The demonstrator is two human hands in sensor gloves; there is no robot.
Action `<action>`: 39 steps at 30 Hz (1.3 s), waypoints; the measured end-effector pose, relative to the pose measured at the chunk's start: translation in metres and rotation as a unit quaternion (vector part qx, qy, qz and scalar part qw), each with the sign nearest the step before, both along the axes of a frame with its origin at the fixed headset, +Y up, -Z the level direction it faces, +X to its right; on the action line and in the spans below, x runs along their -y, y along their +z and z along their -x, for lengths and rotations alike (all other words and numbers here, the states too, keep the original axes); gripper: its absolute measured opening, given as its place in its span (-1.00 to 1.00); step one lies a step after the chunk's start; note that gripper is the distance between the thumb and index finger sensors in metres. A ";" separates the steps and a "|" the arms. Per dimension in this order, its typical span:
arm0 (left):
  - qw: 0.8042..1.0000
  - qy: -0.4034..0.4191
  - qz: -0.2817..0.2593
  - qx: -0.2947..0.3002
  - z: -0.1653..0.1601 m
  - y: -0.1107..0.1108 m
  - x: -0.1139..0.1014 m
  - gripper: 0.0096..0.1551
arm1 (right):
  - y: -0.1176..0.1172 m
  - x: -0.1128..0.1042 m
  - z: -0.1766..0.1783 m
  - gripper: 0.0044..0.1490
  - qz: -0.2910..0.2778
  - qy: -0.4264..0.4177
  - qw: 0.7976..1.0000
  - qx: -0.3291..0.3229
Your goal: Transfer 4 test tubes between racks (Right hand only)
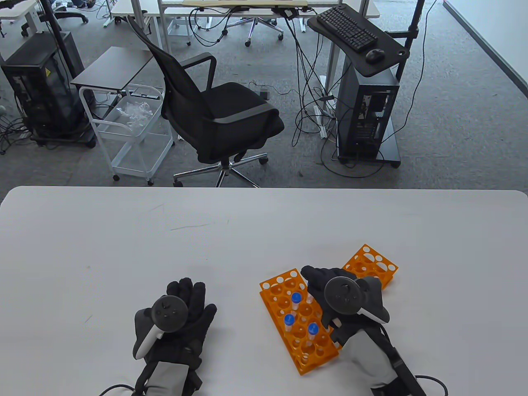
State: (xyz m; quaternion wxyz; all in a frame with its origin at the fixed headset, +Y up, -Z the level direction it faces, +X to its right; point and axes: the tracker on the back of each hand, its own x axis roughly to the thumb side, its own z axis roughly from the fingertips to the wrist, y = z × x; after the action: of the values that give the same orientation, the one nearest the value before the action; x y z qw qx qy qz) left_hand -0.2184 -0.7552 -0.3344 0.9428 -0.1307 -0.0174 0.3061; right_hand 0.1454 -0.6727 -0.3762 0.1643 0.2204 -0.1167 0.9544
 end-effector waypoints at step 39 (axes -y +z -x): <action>1.000 -0.002 -0.001 0.004 -0.001 0.000 0.001 -0.20 | -0.005 0.018 0.008 -0.41 0.036 0.043 0.998 0.003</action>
State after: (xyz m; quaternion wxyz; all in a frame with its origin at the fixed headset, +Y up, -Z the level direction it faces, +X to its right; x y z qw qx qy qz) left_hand -0.2171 -0.7560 -0.3344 0.9435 -0.1307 -0.0216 0.3038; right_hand 0.1370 -0.6909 -0.3809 0.1310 0.2158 -0.0728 0.9649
